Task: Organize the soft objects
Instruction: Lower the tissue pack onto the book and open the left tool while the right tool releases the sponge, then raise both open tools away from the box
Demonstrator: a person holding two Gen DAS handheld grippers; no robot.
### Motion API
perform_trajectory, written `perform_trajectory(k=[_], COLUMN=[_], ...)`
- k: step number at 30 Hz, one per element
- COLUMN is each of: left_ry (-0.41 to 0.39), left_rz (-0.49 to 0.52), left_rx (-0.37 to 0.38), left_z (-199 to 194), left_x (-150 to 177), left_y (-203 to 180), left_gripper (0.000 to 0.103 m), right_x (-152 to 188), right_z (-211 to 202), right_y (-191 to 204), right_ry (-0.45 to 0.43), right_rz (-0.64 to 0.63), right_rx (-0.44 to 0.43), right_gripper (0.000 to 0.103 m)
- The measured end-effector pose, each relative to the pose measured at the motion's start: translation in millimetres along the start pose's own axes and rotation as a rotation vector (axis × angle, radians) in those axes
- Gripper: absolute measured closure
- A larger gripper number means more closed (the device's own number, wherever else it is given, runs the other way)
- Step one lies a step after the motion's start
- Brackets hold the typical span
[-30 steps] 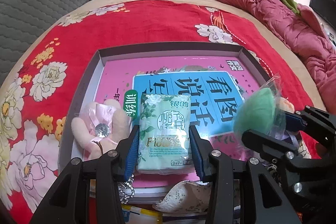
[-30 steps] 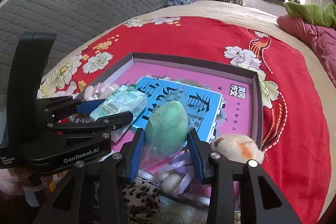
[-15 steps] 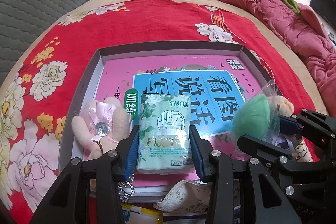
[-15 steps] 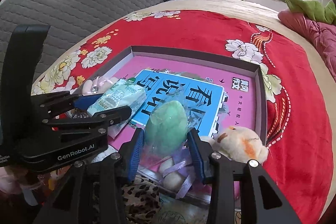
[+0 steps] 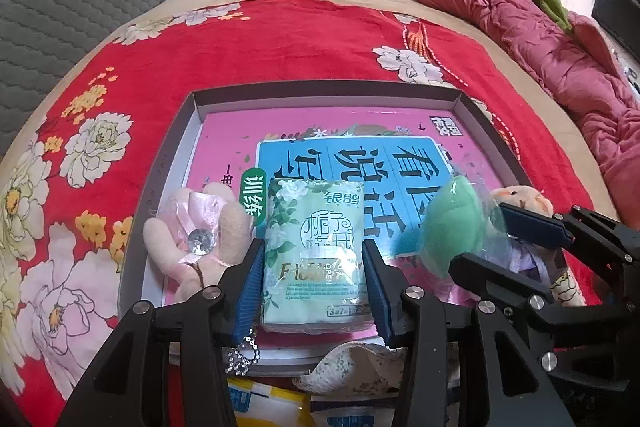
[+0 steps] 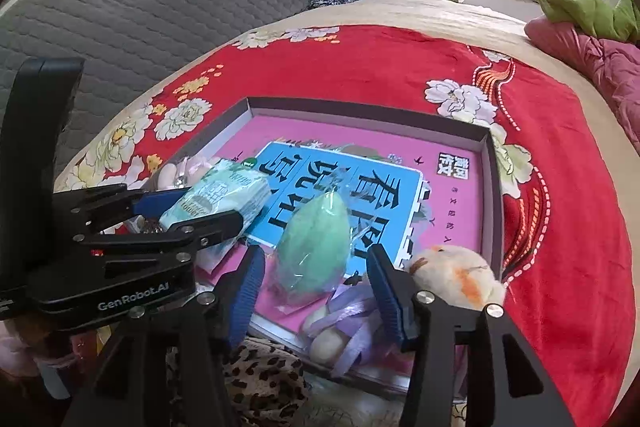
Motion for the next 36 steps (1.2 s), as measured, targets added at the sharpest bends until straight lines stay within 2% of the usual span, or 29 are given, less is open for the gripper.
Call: perform_trajectory(k=[6,12,21,25,36], left_ry=[-0.009,-0.01,-0.04,-0.058,-0.098], left_rz=[-0.005,-0.009,-0.013,-0.015,-0.019], left_rx=[0.006,-0.001,-0.006,-0.001,0.003], left_z=[-8,-14,-32,-45,-78], left_x=[-1,-1,-3,-5,-8], left_y=[1,0,-3,-6,-9], left_gripper=[0.052,0.045,0.043,0.038,0.032], right_x=[-7,-10,-16,-17,-23], right_z=[-13,-23,-41,-47,-68], right_y=[-7,-14,-19,-22,-27], right_ry=[-0.047,-0.076,-0.135,-0.155,-0.22], right_rz=[0.021,0.04,0.054,0.064,0.066], right_rx=[0.016,0.029,0.041,0.051,0.079], right_gripper=[0.05,0.05,0.05,0.043,0.039])
Point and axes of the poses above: each gripper's, at about its wrist camera, not at the fingertips, and z roughly the way its jaws point, y to its left, x to its underside, the point moved 6 cm from there along z, roughly the way its jaws point, and after that the axes turned 15 degrees about -z, right-handed, at the moved point
